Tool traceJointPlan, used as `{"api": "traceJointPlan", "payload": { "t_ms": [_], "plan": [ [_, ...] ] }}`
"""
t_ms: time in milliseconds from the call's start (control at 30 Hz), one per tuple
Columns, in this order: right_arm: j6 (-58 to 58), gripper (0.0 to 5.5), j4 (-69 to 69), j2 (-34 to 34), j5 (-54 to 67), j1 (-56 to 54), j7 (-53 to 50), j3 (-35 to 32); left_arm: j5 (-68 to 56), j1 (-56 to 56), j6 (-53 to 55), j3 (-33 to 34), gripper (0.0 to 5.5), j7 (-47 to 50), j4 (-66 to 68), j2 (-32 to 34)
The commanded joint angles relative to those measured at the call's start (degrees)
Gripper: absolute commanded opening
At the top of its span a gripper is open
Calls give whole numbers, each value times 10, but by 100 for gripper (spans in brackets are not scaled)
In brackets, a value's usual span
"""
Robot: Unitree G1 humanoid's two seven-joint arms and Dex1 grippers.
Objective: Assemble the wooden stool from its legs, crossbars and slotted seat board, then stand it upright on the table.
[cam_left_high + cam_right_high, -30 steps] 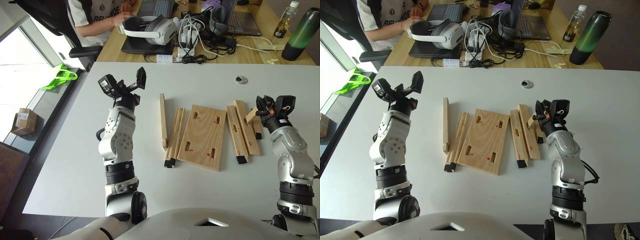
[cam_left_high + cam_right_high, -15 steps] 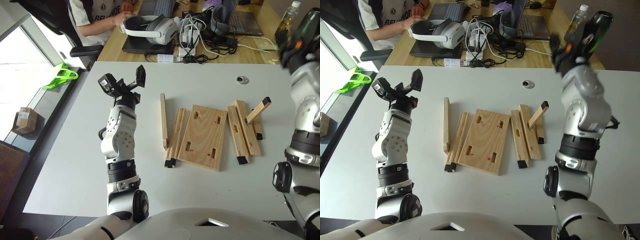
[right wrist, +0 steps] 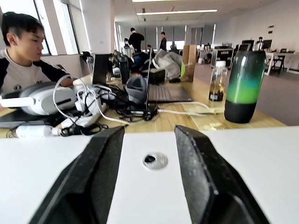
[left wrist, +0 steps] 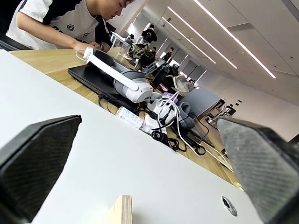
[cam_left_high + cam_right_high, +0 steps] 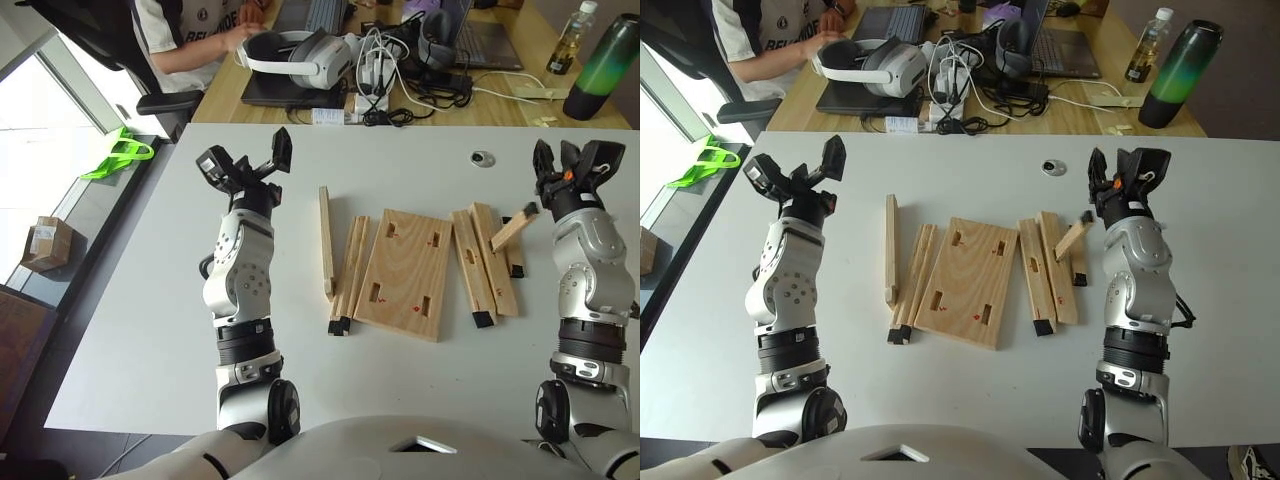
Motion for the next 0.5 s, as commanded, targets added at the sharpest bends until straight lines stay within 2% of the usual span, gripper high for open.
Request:
{"api": "traceJointPlan", "payload": {
  "t_ms": [33,100,233,300,400,500],
  "plan": [
    [36,199,-79,-6,17,-30,47,54,-4,-10,-2,2,540,-3,7,5],
    [77,199,-92,-12,28,-27,65,71,-4,-9,-3,2,540,-4,8,4],
    [299,199,-87,-44,74,-7,85,104,-6,-5,-5,1,540,-4,5,3],
    [352,199,-28,-32,49,-11,5,53,-6,-3,-6,1,540,-4,5,3],
    [309,199,59,-47,-17,17,-94,-7,-8,-2,-7,2,540,-3,3,1],
    [261,199,42,-53,-47,25,-86,12,-9,-2,-8,4,540,-3,4,0]
  ]
}}
